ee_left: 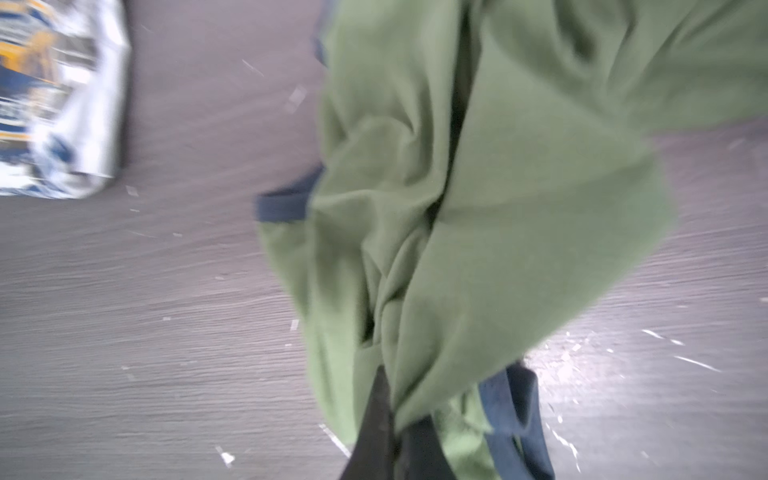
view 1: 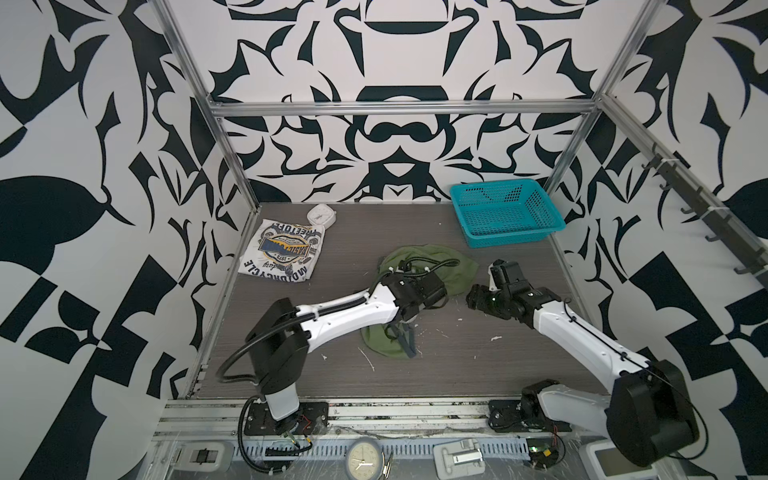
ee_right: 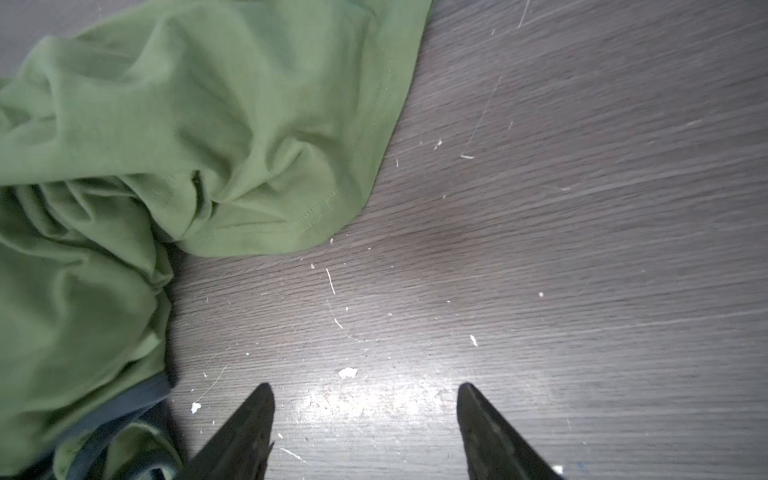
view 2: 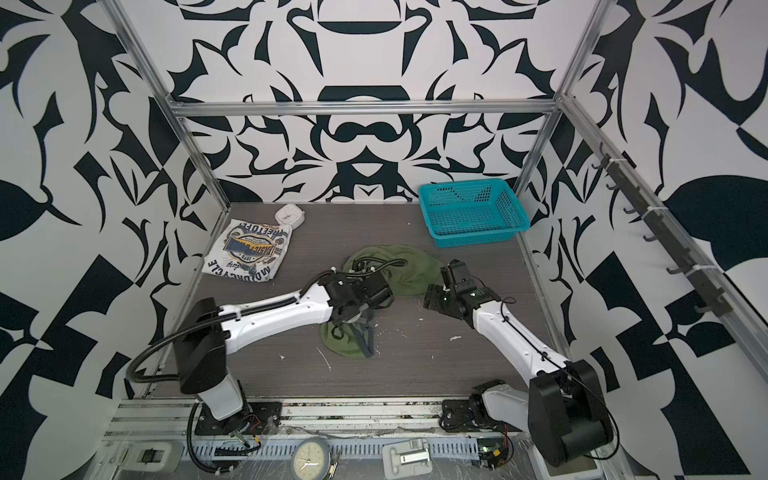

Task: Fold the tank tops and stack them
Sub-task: 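Pull the held edge toward the robot while the right gripper grasps the far side, then lift the green tank top with both grippers and stretch it apart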

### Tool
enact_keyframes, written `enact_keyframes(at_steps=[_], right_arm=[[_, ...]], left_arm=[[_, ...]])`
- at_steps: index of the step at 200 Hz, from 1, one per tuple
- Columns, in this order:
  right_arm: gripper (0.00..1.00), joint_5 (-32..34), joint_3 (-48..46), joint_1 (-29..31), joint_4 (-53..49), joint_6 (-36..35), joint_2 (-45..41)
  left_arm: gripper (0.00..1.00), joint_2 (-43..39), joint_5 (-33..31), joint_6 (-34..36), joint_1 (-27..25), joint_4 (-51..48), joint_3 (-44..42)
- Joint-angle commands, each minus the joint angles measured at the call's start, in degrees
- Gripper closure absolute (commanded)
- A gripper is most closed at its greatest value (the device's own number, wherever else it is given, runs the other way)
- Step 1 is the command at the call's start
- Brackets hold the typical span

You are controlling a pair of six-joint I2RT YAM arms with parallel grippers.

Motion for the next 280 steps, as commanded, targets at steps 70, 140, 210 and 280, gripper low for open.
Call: enact_keyframes(at_steps=[70, 140, 210, 280], right_arm=[[0.37, -7.46, 10.64, 3.07, 7.41, 1.94, 18.47], [0.70, -4.75, 18.17, 7.01, 4.26, 1.66, 30.89], [1.00, 7.81, 24.52, 8.10, -8.04, -6.26, 16.44], [1.00, 12.88, 40.83, 7.84, -19.44, -15.33, -8.77]], left_arm=[[1.00, -37.29, 4.78, -2.00, 15.05, 15.90, -26.49], [1.00, -37.49, 2.16, -1.63, 16.58, 10.32, -26.15], [1.00, -36.34, -3.20, 5.95, 18.60, 9.44, -18.57], [1.00, -44.44, -5.14, 21.69, 18.78, 15.66, -2.84]])
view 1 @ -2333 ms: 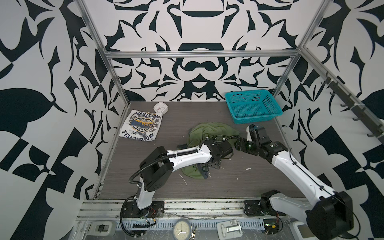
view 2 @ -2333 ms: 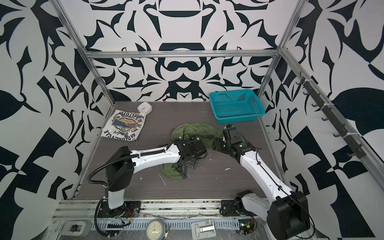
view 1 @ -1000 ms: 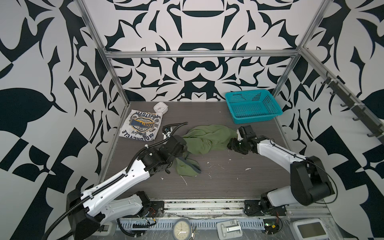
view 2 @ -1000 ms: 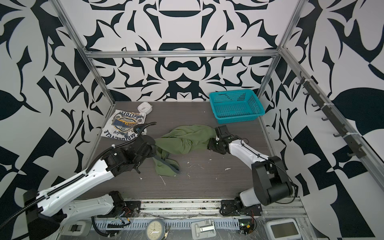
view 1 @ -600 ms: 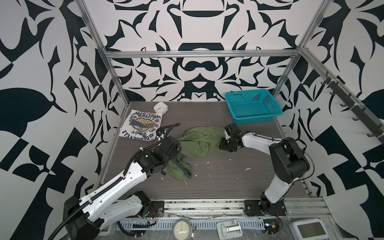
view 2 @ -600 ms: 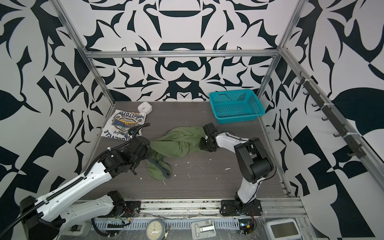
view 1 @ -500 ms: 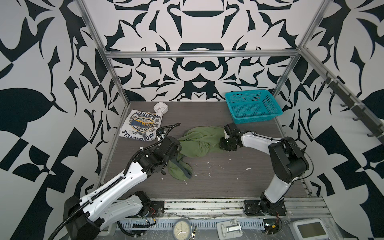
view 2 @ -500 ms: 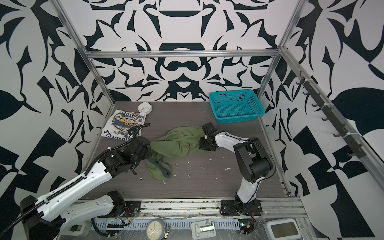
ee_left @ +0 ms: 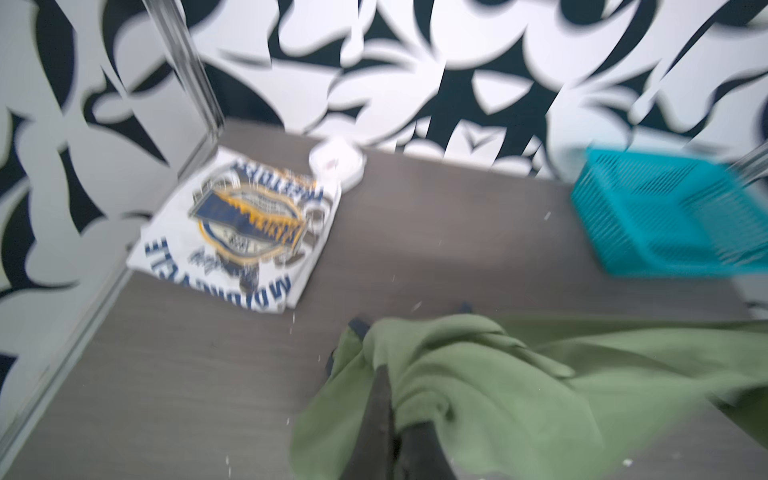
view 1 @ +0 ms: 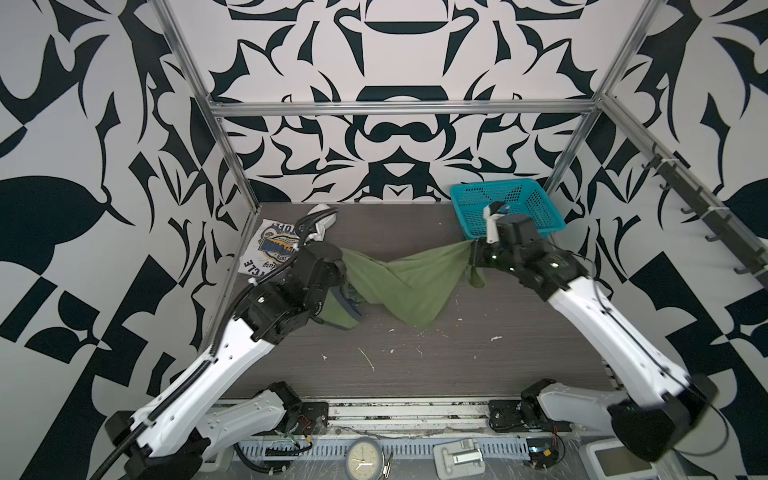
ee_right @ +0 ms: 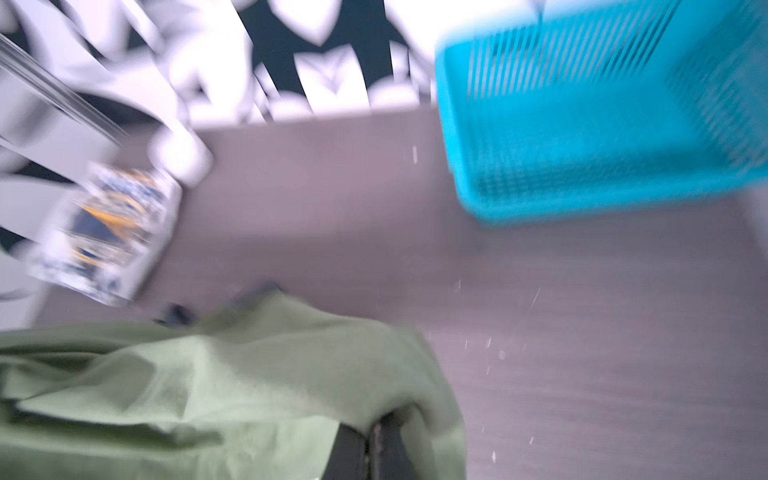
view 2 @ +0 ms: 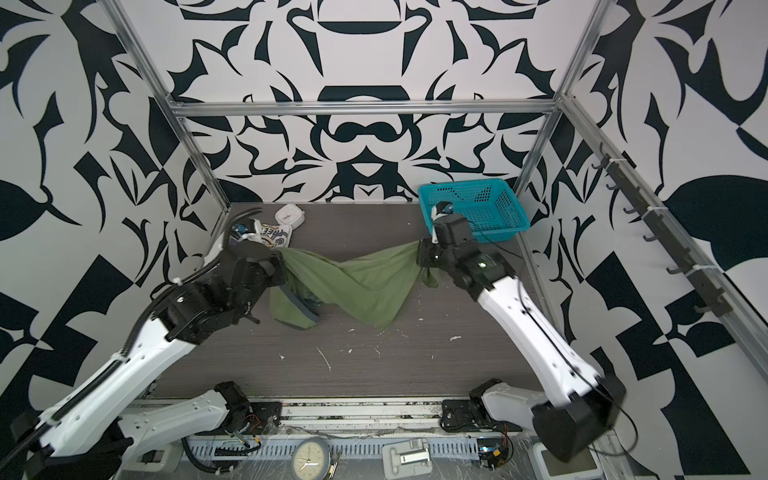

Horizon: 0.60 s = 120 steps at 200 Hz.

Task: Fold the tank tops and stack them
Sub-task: 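Lift the green tank top with both grippers and stretch it apart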

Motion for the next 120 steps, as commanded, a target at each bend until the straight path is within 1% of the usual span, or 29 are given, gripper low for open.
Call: enact_keyframes(at_steps=[1, 11, 22, 35, 52, 62, 75, 78, 82, 91, 97, 104, 115, 120], right_arm=[[1.00, 2.82, 4.96, -0.36, -6.09, -3.56, -3.84], [1.00, 2.86, 6.05, -0.47, -6.70, -3.28, -3.96], [1.00, 3.07, 5.23, -0.48, -5.79, -3.36, -3.59], [1.00, 3.47, 3.82, -1.20, -4.43, -2.89, -1.88], [1.00, 1.18, 1.33, -2.85, -1.79, -2.27, 1.93], [1.00, -0.48, -0.40, -3.83, 0.00, -1.21, 4.93], [1.00, -3.03, -2.33, -5.28, 2.04, -0.55, 10.00], [0.96, -3.37, -2.37, -5.54, 2.01, -0.25, 11.43], [0.85, -3.77, -2.25, -6.09, 1.70, -0.11, 13.45], [0.57, -3.98, -1.23, -6.52, -0.32, 0.37, 17.65], [0.44, -4.00, 0.06, -6.84, -2.70, 0.73, 20.02], [0.38, -4.85, 0.98, -6.82, -4.71, 0.90, 21.87], [0.35, -7.24, -0.19, -6.79, -5.10, 1.15, 21.81], [0.31, -8.59, -1.68, -6.58, -4.05, 1.78, 20.70]], left_arm=[[1.00, -4.76, -0.54, 6.10, 0.26, 4.80, 2.41], [1.00, -4.80, -0.69, 6.39, 0.26, 6.01, 2.42], [1.00, -3.50, -1.03, 6.90, 0.26, 6.71, 2.03], [1.00, -0.19, -0.46, 6.99, 0.44, 6.36, 1.88], [0.99, 5.89, 0.86, 6.71, 1.44, 4.77, 1.70], [1.00, 10.16, 3.83, 4.82, 3.68, 2.59, 2.38], [1.00, 16.23, 10.23, 2.89, 6.91, 0.42, 3.53], [1.00, 17.28, 11.71, 2.42, 7.66, -0.13, 3.82], [1.00, 20.26, 13.27, 1.66, 8.58, -0.99, 4.46], [1.00, 24.79, 16.61, 0.37, 10.40, -2.69, 5.94], [1.00, 27.73, 18.57, -0.09, 11.20, -3.79, 7.22], [1.00, 30.73, 20.41, -0.54, 11.70, -5.16, 8.70], [1.00, 34.67, 22.15, -0.56, 12.08, -5.96, 10.53], [1.00, 36.30, 22.76, -0.68, 12.13, -5.98, 11.37]])
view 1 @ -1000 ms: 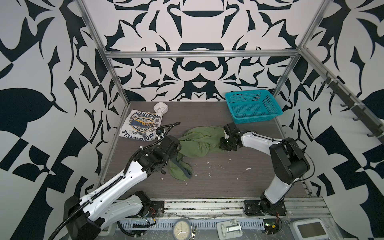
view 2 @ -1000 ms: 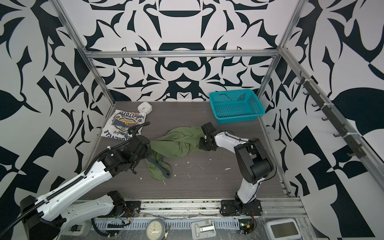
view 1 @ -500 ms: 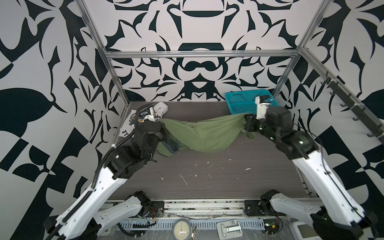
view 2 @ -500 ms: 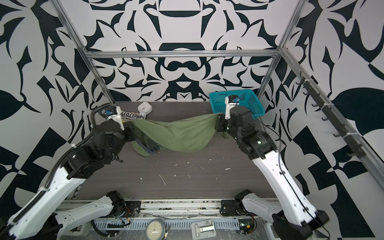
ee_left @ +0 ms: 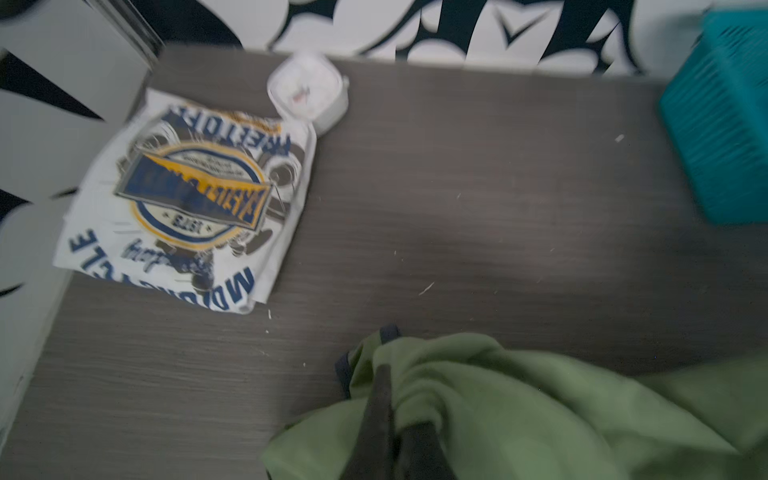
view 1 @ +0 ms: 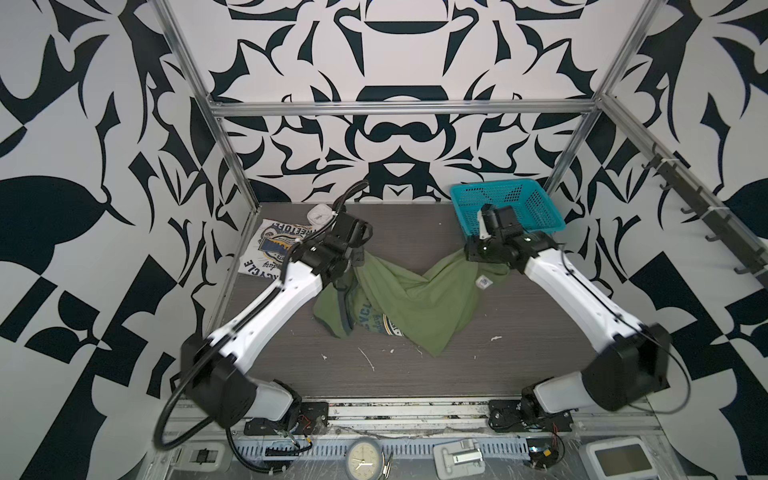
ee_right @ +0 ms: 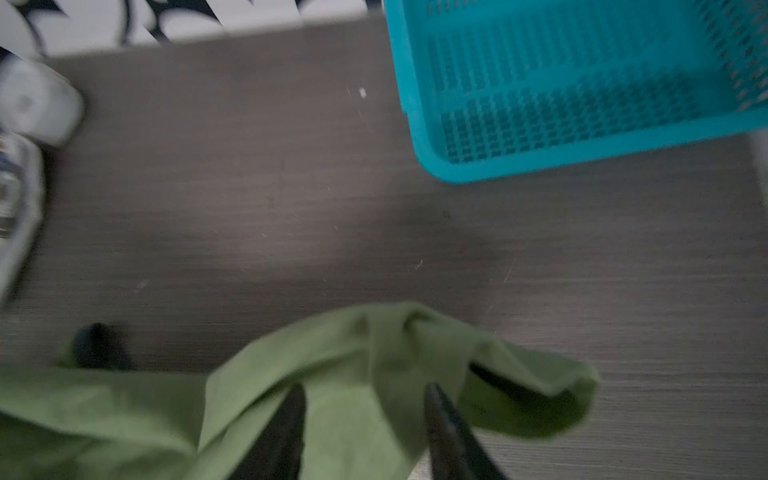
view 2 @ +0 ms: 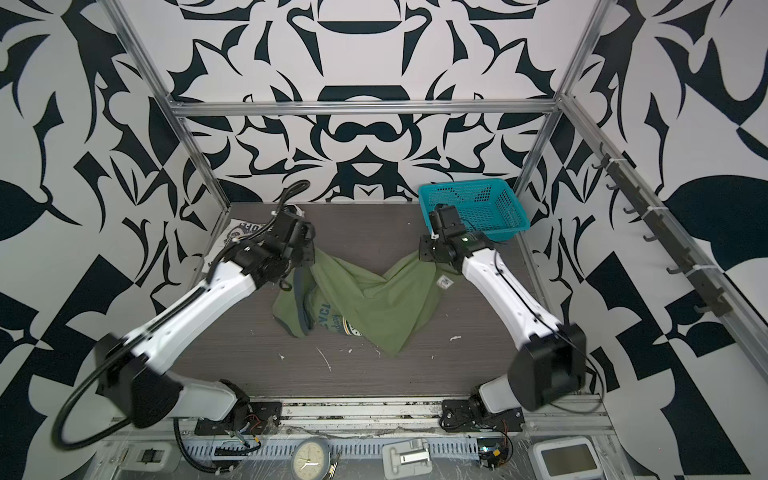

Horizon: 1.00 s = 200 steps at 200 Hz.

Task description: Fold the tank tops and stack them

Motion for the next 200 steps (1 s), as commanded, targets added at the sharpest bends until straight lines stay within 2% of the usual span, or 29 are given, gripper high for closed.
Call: enact_keyframes(at_steps=[1, 11, 28, 51, 97, 151, 200], right_arm=[[0.31, -5.24, -1.04, 0.01, -2.09, 2.27, -3.81], [0.26, -7.24, -4.78, 0.96, 0.26, 3.40, -6.70], [0.26, -6.63, -9.31, 4.83, -0.75, 4.42, -10.00], [0.32, -6.85, -16.43, 11.69, -1.65, 8.70, -13.78], [0.42, -8.62, -33.62, 25.84, 7.92, 24.40, -20.43], [0.44, -8.70, -39.72, 34.65, 16.03, 32.24, -16.29], [0.49, -8.01, -38.65, 35.66, 20.74, 34.21, -9.09]], left_arm=[[1.00, 4.78, 7.77, -2.50, 1.29, -6.12, 5.08], [1.00, 7.28, 7.74, -2.75, 1.50, -7.40, 6.27], [1.00, 10.18, 7.57, -3.38, 2.23, -7.39, 7.12], [1.00, 11.78, 7.88, -4.67, 3.91, -6.76, 6.61], [1.00, 11.51, 8.95, -5.95, 6.34, -3.81, 3.22], [1.00, 11.33, 9.06, -6.40, 6.69, -3.29, 2.14], [1.00, 11.07, 9.71, -6.93, 6.78, -2.89, 1.44]])
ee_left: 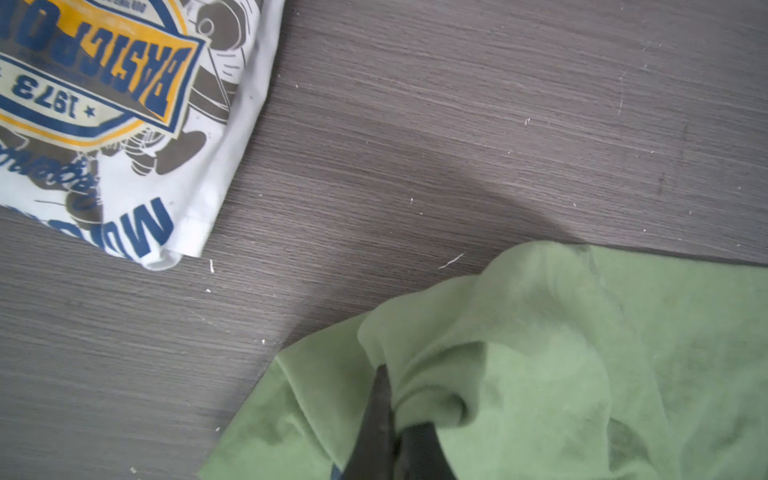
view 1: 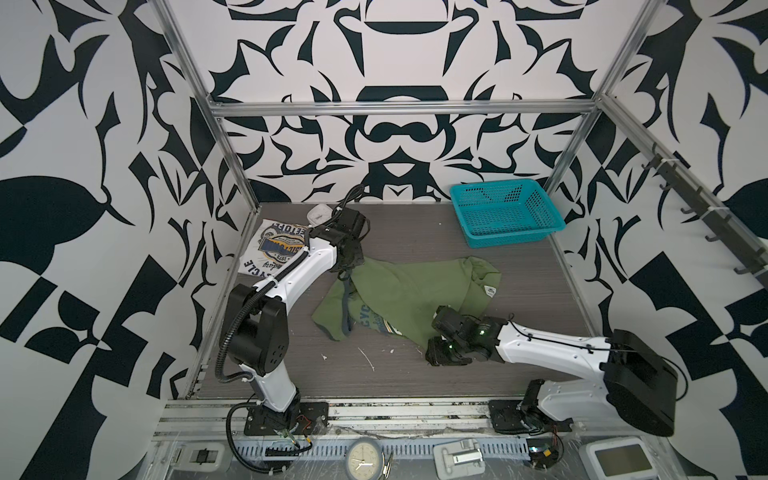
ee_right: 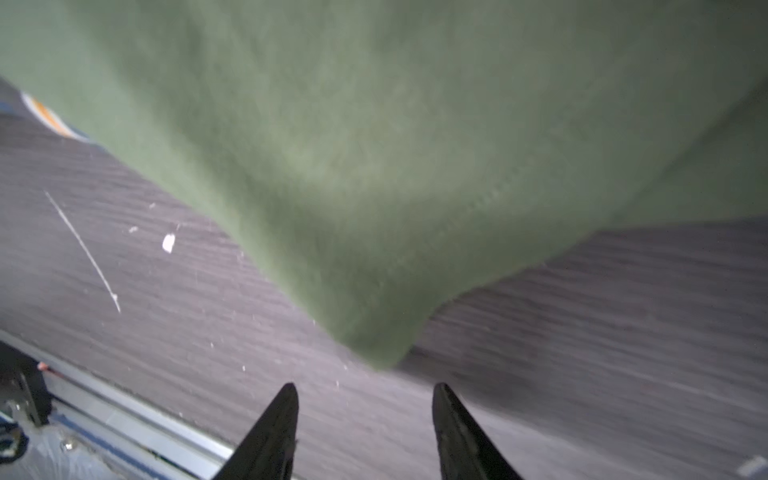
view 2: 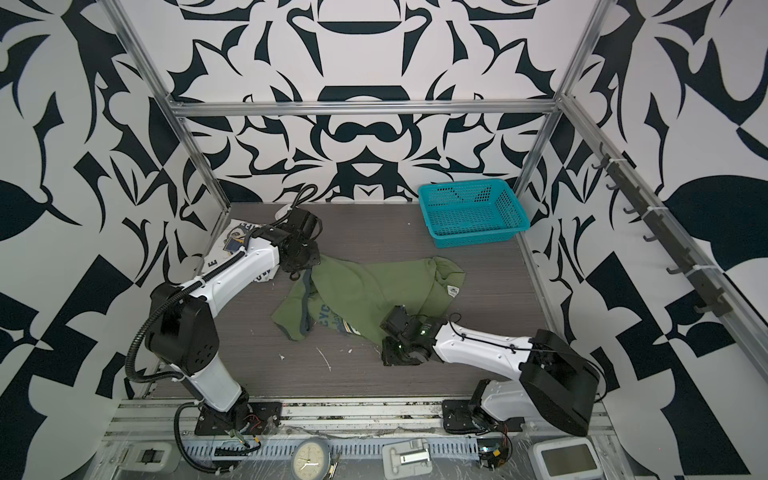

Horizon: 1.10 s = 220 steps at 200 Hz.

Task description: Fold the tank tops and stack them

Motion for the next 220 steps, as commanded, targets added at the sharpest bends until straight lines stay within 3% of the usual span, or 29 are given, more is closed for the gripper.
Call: enact_keyframes(at_steps=[1, 27, 54, 77, 100, 120, 146, 165, 198, 220], right_arm=[[0.50, 0.98, 1.02, 0.17, 3.28, 2.61, 2.71], [0.61, 2.31, 2.84, 0.21, 2.44, 2.12, 5.84], [1.00, 5.86, 5.49, 0.17, -1.58, 0.29, 6.39], [1.00, 9.75, 10.06, 0.17, -8.27, -3.78, 3.25], [1.00, 18.57, 16.14, -1.28, -18.26, -10.19, -3.03], [1.00, 20.56, 21.65, -7.04, -24.18, -15.97, -9.71], [1.00, 20.48, 29.36, -15.48, -24.50, -24.43, -17.16], [1.00, 20.23, 37.47, -21.79, -24.15, -29.91, -16.21], [1.00, 17.96, 52.87, -31.66, -23.87, -33.44, -10.34], [1.00, 18.17, 56.28, -33.54, -24.05, -35.05, -10.35]], left_arm=[[1.00, -0.39, 0.62, -1.00, 0.24, -0.71, -1.09], [1.00, -1.08, 0.47, -0.92, 0.21, -0.62, -1.77], [1.00, -2.10, 0.12, -0.83, 0.25, -0.18, -2.51], [1.00, -2.85, -0.43, -0.59, 0.32, -0.08, -2.20], [1.00, -4.28, -2.38, 0.33, 0.46, -0.65, -0.52], [1.00, -7.33, -4.34, 2.58, 0.68, -1.05, 1.90], [1.00, -14.71, -7.89, 7.65, 0.64, 2.58, 4.52], [1.00, -17.75, -7.45, 9.80, 1.85, 4.14, 10.97], [1.00, -12.06, -4.79, 13.52, 2.42, -3.99, 32.25], [1.00, -12.35, 1.25, 14.15, 2.37, -6.54, 32.98]])
